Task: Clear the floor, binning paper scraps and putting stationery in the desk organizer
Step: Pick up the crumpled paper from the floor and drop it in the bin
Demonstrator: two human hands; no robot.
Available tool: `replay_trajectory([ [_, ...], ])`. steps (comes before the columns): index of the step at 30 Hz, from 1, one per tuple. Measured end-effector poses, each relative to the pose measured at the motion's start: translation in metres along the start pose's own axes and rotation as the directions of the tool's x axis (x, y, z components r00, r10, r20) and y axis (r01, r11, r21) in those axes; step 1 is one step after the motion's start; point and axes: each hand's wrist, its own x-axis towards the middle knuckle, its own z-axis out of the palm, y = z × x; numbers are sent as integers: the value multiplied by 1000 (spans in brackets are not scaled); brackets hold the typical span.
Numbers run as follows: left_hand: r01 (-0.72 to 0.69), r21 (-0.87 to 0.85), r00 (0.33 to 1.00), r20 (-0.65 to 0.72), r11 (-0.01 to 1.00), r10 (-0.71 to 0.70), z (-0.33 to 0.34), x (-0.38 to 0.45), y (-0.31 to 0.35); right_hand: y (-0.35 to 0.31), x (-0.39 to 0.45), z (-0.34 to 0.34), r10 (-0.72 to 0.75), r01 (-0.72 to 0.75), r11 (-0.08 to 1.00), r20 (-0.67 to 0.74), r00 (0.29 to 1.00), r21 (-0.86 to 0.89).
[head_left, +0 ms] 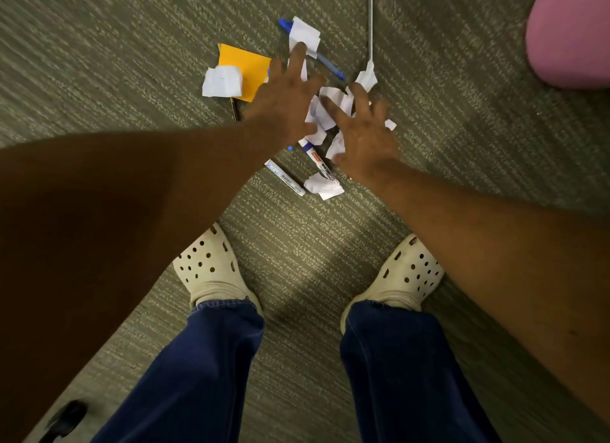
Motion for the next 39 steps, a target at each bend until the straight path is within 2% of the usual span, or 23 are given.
replay_trajectory([
  [4,13,-5,999,30,1000,-13,-1,7,2,3,3,6,-72,72,995,-4,997,70],
  [7,43,-143,999,28,989,-40,0,8,-1,3,6,10,-83,89,979,-39,996,182],
  [12,71,-234,997,20,970,-68,-1,4,-2,-1,6,10,123,-57,914,-141,982,402],
  [15,98,-288,994,-9,953,-105,-5,-7,-6,-5,-1,4,312,-172,766,-123,942,619],
  [18,165,-432,980,-30,887,-197,-15,-19,-10,-9,-12,-6,467,-284,456,45,883,843],
  [20,244,-569,954,-6,786,-301,-28,-27,-7,-11,-25,-20,477,-286,173,174,862,942],
  [21,285,-657,934,26,698,-357,-35,-32,-3,-9,-33,-29,455,-270,10,236,859,963],
  [23,322,-858,891,131,400,-436,-52,-40,8,-4,-50,-49,376,-235,-287,335,864,929],
  [25,278,-956,872,211,93,-441,-72,-46,22,5,-65,-72,314,-211,-475,389,866,854],
  [27,240,-967,877,255,-89,-408,-94,-45,38,18,-78,-97,290,-149,-616,399,870,774],
  [29,210,-964,885,258,-163,-388,-121,-39,61,36,-91,-127,294,-66,-697,369,882,714],
  [31,177,-963,900,242,-205,-361,-153,-29,92,58,-107,-163,331,20,-719,317,888,694],
  [35,149,-954,944,216,-262,-248,-220,-7,171,110,-142,-234,444,195,-684,189,876,703],
  [39,130,-936,964,196,-326,-181,-283,22,252,160,-164,-292,568,320,-624,132,812,713],
])
